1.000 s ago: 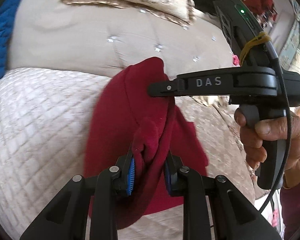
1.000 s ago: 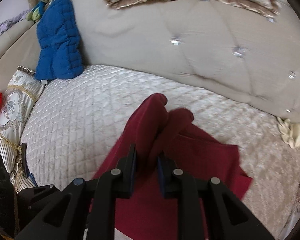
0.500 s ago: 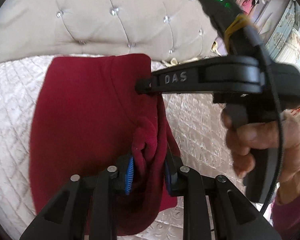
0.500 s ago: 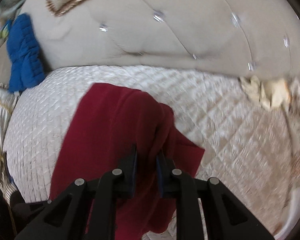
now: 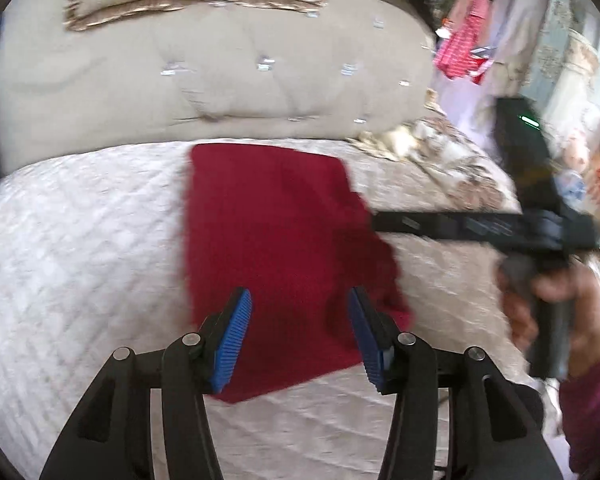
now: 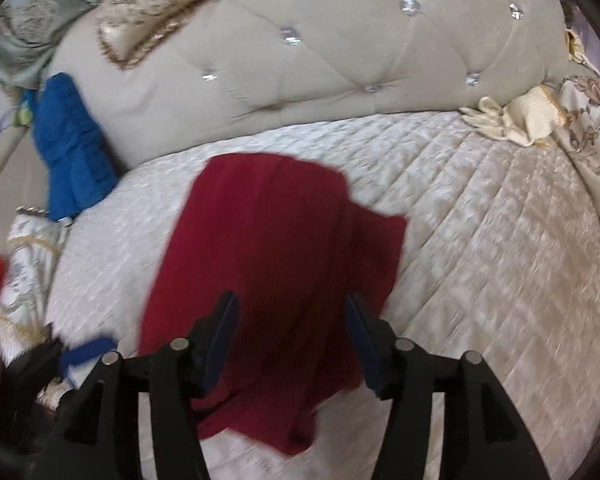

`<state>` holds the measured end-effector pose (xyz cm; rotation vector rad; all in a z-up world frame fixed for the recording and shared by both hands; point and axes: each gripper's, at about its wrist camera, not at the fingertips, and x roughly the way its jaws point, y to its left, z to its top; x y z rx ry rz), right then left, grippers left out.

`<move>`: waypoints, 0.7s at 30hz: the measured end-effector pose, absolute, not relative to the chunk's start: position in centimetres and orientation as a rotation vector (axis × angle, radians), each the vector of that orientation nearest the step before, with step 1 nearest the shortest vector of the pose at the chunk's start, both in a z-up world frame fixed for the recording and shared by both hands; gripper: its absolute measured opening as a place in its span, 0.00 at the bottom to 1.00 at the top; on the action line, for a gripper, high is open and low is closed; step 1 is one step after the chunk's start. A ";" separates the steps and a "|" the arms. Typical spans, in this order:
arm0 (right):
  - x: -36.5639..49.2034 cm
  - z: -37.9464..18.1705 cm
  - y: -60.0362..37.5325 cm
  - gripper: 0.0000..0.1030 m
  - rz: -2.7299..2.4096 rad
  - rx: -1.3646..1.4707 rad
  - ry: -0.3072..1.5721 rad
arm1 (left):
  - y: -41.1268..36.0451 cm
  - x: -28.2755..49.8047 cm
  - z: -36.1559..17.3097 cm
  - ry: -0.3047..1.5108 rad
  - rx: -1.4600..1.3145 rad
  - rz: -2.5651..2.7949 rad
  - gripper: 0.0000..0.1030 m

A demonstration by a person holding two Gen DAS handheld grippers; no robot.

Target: Fold small clothes

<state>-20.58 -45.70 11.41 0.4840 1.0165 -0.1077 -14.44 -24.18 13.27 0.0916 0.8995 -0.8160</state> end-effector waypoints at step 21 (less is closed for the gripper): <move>-23.9 9.8 -44.4 0.25 -0.209 0.398 1.038 | -24.6 -13.8 7.9 0.999 0.120 -0.695 0.28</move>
